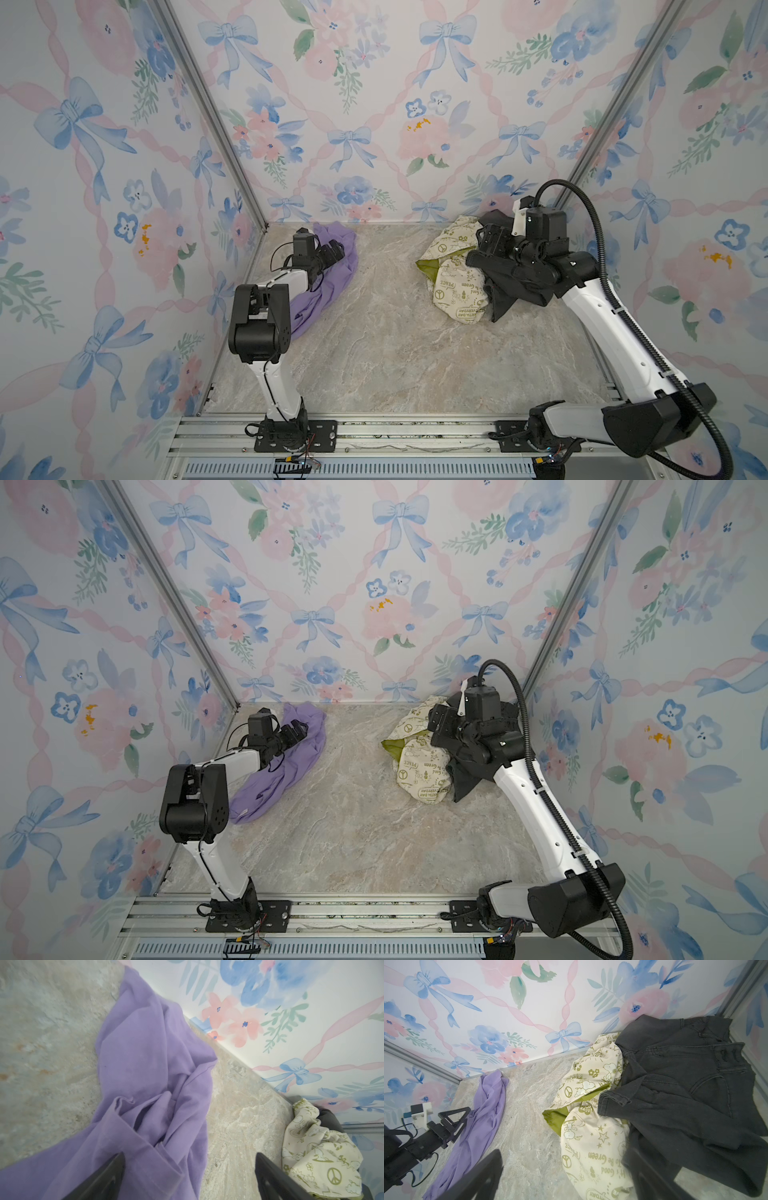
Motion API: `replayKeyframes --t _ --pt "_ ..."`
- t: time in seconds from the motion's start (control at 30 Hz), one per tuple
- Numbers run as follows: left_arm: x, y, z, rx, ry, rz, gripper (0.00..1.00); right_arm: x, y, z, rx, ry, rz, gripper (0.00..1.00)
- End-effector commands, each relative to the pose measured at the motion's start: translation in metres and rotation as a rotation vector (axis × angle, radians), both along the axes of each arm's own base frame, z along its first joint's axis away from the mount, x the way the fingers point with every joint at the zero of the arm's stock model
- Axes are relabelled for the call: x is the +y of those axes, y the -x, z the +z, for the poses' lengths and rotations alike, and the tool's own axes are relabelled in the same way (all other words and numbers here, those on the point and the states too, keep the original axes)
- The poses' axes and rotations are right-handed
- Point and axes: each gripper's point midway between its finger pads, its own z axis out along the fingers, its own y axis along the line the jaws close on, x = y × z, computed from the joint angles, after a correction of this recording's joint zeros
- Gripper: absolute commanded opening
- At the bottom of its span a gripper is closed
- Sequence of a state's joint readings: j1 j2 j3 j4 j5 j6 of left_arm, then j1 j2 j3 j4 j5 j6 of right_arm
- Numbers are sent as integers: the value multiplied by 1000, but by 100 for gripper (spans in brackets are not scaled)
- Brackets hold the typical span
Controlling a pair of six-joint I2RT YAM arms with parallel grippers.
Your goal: Pick out a specific cloth from the pile
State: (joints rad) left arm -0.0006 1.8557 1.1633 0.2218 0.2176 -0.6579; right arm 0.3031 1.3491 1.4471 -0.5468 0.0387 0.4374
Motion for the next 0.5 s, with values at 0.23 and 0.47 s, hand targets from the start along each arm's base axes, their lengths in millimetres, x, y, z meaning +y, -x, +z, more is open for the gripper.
replayKeyframes --t 0.23,0.47 --pt "16 32 128 -388 -193 36 98 16 -10 28 -205 85 18 97" --pt "33 73 145 -526 -340 95 98 -16 -3 17 -293 240 -101 97"
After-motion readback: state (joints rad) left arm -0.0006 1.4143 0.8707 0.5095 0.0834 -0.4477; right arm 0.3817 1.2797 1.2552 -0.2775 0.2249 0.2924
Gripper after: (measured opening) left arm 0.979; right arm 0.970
